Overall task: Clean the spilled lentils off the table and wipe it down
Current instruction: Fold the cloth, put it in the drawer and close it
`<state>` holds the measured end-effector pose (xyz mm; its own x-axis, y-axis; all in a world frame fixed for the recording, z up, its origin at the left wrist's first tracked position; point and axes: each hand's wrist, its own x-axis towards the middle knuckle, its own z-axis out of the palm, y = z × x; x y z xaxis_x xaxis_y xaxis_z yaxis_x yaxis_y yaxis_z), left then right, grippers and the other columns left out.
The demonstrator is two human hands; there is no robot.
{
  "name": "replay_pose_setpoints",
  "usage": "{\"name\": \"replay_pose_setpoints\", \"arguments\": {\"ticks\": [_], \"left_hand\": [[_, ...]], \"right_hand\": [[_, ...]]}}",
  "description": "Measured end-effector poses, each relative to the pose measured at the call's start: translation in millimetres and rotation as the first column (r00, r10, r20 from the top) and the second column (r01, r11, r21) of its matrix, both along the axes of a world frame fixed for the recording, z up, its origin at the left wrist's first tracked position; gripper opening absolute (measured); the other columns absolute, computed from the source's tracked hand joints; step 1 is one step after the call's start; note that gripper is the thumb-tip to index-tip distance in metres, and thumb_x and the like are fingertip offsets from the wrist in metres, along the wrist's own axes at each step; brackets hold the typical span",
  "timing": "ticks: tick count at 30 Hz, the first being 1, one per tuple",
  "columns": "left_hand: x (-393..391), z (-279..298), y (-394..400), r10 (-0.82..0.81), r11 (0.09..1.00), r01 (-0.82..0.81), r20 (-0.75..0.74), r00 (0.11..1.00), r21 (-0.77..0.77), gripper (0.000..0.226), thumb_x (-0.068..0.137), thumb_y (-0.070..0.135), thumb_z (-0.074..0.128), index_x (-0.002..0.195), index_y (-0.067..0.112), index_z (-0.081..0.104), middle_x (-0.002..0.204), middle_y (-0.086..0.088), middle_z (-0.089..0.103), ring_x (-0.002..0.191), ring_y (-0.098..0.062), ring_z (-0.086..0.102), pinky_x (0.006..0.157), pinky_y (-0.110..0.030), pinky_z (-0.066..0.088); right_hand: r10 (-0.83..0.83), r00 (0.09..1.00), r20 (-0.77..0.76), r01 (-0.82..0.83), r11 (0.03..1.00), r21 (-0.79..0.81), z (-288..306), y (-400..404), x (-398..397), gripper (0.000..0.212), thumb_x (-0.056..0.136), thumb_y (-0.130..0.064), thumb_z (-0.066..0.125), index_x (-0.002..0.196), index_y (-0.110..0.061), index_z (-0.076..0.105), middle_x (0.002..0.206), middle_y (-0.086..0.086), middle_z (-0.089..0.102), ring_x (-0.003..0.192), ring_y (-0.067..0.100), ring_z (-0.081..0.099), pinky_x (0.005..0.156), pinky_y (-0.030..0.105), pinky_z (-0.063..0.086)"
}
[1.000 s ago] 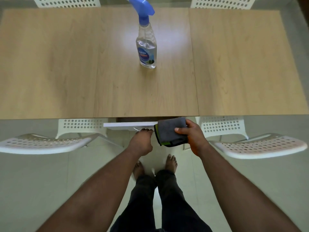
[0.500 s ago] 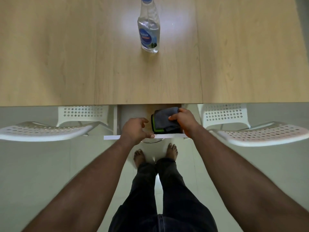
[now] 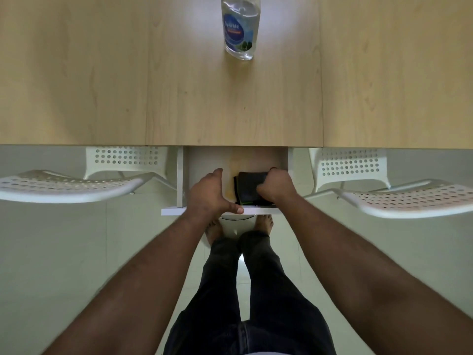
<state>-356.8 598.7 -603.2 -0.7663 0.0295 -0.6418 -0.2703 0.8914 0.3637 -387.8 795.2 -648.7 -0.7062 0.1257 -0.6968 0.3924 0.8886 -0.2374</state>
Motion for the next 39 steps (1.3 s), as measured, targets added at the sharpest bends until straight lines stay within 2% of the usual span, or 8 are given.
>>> {"name": "replay_pose_setpoints", "arguments": {"ticks": [3, 6, 10, 12, 28, 33, 35, 39], "left_hand": [[-0.5, 0.1, -1.3, -0.020, 1.000, 0.021, -0.007, 1.000, 0.006, 0.132, 0.054, 0.063, 0.098, 0.160, 0.018, 0.033, 0.146, -0.008, 0.058, 0.131, -0.029, 0.057, 0.095, -0.040, 0.052], [-2.2, 1.4, -2.9, -0.060, 0.998, 0.060, -0.011, 0.998, -0.014, 0.133, 0.054, 0.066, 0.096, 0.161, 0.020, 0.031, 0.156, -0.007, 0.047, 0.139, -0.029, 0.048, 0.102, -0.043, 0.050], [-7.3, 3.7, -5.2, -0.218, 0.971, 0.200, -0.146, 0.965, -0.132, 0.147, 0.049, 0.082, 0.087, 0.166, 0.024, 0.019, 0.175, -0.009, 0.000, 0.158, -0.036, 0.010, 0.119, -0.051, 0.034], [-9.6, 6.9, -3.3, -0.284, 0.953, 0.257, -0.170, 0.944, -0.163, 0.150, 0.050, 0.084, 0.084, 0.167, 0.025, 0.012, 0.175, -0.010, -0.005, 0.160, -0.036, 0.004, 0.122, -0.052, 0.029], [-18.2, 24.3, 6.7, -0.415, 0.897, 0.372, -0.164, 0.895, -0.239, 0.146, 0.054, 0.081, 0.085, 0.166, 0.019, 0.013, 0.173, -0.014, 0.010, 0.157, -0.035, 0.017, 0.118, -0.049, 0.034], [-41.4, 51.9, 15.0, -0.484, 0.871, 0.438, -0.235, 0.843, -0.223, 0.083, 0.081, 0.065, 0.077, 0.146, 0.021, 0.051, 0.142, -0.005, 0.060, 0.130, -0.025, 0.054, 0.098, -0.039, 0.049], [-59.9, 63.3, 15.5, -0.450, 0.891, 0.390, -0.325, 0.832, -0.234, 0.061, 0.092, 0.056, 0.070, 0.140, 0.021, 0.057, 0.128, -0.003, 0.068, 0.118, -0.023, 0.061, 0.088, -0.037, 0.052], [-104.0, 73.9, 12.5, -0.326, 0.942, 0.259, -0.396, 0.859, -0.213, 0.068, 0.092, 0.044, 0.074, 0.150, 0.018, 0.051, 0.139, -0.006, 0.062, 0.128, -0.026, 0.054, 0.096, -0.043, 0.053]], "right_hand": [[0.154, 0.988, -0.030, -0.144, 0.967, 0.212, 6.2, -13.3, 7.1, 0.044, 0.083, -0.027, 0.082, 0.118, -0.008, 0.063, 0.107, 0.008, 0.064, 0.090, 0.024, 0.064, 0.066, 0.030, 0.045], [0.465, 0.882, -0.075, -0.396, 0.819, 0.416, 9.1, -20.1, 6.7, 0.058, 0.086, -0.038, 0.079, 0.132, -0.013, 0.055, 0.127, 0.012, 0.055, 0.102, 0.027, 0.061, 0.074, 0.033, 0.050], [0.616, 0.769, -0.169, -0.578, 0.784, 0.226, 1.1, -13.5, 0.4, 0.062, 0.085, -0.032, 0.078, 0.143, -0.027, 0.057, 0.130, 0.007, 0.056, 0.118, 0.029, 0.053, 0.080, 0.039, 0.054], [0.643, 0.749, -0.160, -0.605, 0.762, 0.232, -0.4, -7.9, -0.3, 0.056, 0.088, -0.031, 0.075, 0.143, -0.030, 0.060, 0.125, 0.005, 0.060, 0.116, 0.028, 0.054, 0.080, 0.038, 0.054], [0.632, 0.753, -0.182, -0.613, 0.775, 0.155, 19.5, 10.0, 5.6, 0.065, 0.089, -0.024, 0.074, 0.150, -0.031, 0.052, 0.121, 0.006, 0.058, 0.115, 0.028, 0.053, 0.085, 0.041, 0.056], [0.503, 0.783, -0.366, -0.522, 0.852, 0.054, 60.7, 12.0, -16.0, 0.040, 0.089, -0.029, 0.069, 0.129, -0.024, 0.072, 0.114, 0.004, 0.067, 0.109, 0.027, 0.061, 0.082, 0.039, 0.055], [0.370, 0.807, -0.461, -0.426, 0.905, -0.019, 75.9, 10.5, -34.1, 0.032, 0.090, -0.029, 0.069, 0.120, -0.021, 0.076, 0.105, 0.003, 0.072, 0.098, 0.026, 0.066, 0.079, 0.037, 0.054], [0.131, 0.792, -0.597, -0.262, 0.955, -0.138, 99.9, 5.5, -84.8, 0.022, 0.091, -0.032, 0.073, 0.108, -0.021, 0.080, 0.095, -0.005, 0.078, 0.085, 0.014, 0.070, 0.080, 0.033, 0.057]]}}
